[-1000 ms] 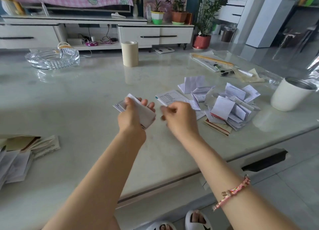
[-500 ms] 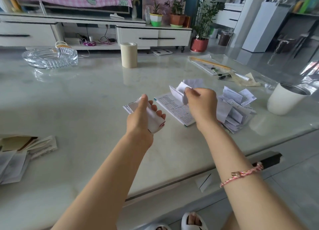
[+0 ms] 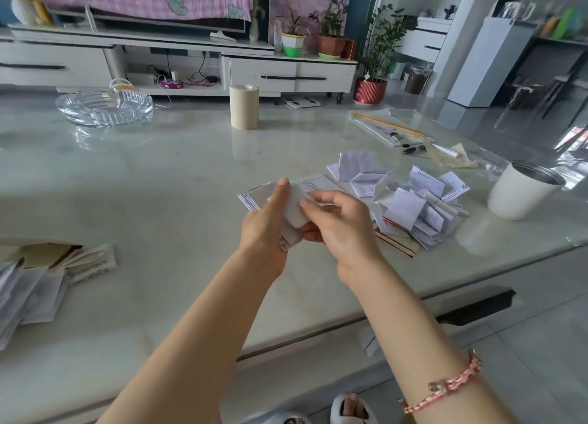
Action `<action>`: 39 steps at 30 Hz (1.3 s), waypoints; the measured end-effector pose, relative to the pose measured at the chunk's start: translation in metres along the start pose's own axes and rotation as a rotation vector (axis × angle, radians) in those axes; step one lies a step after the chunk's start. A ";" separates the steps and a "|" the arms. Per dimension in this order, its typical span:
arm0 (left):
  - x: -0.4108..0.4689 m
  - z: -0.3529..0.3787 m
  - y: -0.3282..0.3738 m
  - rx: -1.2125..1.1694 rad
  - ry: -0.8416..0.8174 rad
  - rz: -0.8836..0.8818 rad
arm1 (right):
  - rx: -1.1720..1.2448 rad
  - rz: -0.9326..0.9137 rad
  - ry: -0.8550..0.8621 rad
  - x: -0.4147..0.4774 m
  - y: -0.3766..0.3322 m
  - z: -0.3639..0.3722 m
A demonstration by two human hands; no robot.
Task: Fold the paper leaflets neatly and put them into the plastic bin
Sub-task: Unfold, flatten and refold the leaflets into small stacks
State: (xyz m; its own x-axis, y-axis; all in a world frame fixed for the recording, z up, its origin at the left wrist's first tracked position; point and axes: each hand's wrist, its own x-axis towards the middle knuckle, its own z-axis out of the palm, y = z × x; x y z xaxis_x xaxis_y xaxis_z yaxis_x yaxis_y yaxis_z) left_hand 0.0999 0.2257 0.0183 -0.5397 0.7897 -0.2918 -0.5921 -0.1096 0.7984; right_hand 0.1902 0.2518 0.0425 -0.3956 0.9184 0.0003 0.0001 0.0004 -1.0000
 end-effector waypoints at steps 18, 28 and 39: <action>-0.011 0.001 0.001 0.337 -0.051 0.221 | -0.420 -0.100 -0.200 0.010 0.005 -0.019; -0.010 -0.002 -0.001 0.476 0.157 0.322 | -1.029 -0.395 -0.279 -0.002 0.024 -0.012; -0.010 -0.007 -0.005 0.641 0.401 0.587 | -0.629 -0.182 -0.307 0.001 0.014 -0.016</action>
State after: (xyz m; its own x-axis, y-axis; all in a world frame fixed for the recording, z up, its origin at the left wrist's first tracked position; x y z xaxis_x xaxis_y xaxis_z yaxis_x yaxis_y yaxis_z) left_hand 0.1043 0.2146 0.0133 -0.8817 0.4350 0.1826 0.2137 0.0232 0.9766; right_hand 0.2045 0.2595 0.0288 -0.6797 0.7297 0.0747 0.4018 0.4555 -0.7944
